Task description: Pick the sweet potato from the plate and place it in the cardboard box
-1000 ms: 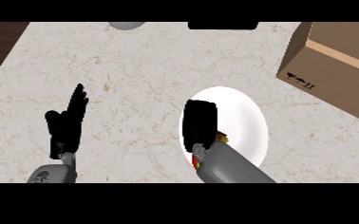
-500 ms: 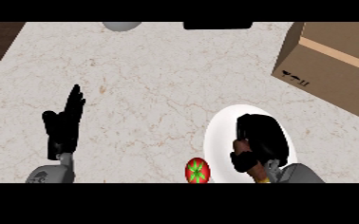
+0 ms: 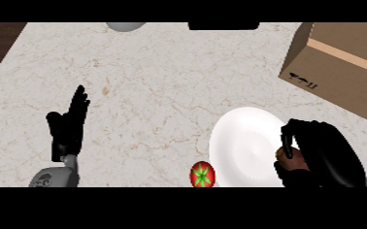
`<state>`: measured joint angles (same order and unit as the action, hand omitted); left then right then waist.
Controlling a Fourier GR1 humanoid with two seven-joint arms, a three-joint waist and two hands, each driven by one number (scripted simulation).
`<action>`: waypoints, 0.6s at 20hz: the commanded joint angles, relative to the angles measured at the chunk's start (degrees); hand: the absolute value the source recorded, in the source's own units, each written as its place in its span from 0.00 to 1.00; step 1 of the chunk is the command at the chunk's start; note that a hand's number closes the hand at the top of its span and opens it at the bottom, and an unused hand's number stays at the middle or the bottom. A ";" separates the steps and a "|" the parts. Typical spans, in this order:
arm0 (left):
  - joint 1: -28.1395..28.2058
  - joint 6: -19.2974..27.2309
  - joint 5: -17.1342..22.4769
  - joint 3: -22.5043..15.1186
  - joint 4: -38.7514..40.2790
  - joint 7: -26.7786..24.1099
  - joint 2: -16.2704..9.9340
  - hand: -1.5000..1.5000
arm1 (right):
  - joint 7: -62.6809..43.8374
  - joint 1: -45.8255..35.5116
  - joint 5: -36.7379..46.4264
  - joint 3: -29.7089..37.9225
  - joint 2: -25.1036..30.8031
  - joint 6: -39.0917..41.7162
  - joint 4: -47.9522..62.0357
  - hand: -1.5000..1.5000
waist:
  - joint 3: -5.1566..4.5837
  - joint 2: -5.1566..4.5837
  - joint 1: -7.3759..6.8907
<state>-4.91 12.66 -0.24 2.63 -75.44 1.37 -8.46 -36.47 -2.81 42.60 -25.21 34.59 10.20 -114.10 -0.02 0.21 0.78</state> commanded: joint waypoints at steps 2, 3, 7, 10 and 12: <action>-0.04 -0.64 0.30 0.89 -0.21 0.40 -0.97 0.50 | -3.09 2.03 -1.72 6.26 2.85 2.38 -15.41 1.00 | -0.02 0.09 0.27; -1.62 0.15 0.24 0.38 -4.23 5.65 -1.34 0.50 | -3.49 1.62 -5.49 10.74 4.61 4.17 -17.78 1.00 | 0.02 0.25 0.46; -0.09 -0.55 0.44 1.39 0.89 -0.44 -0.50 0.50 | -9.80 -1.12 -10.12 18.29 3.99 8.32 -25.46 1.00 | -0.06 -0.04 0.10; 1.27 -1.61 0.75 0.89 -0.49 -0.06 -0.27 0.50 | -11.65 -4.88 -14.93 25.41 3.67 12.19 -23.62 1.00 | -0.02 -0.11 -0.49; 3.58 -2.75 0.98 0.56 -3.11 -0.05 -0.87 0.50 | -8.00 -7.17 -17.69 32.59 7.06 14.87 -19.14 1.00 | 0.01 -0.08 -0.69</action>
<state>-3.73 11.05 0.46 3.53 -76.45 1.36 -9.17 -45.03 -7.54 31.16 -2.28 38.98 20.67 -132.63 -0.05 0.16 0.46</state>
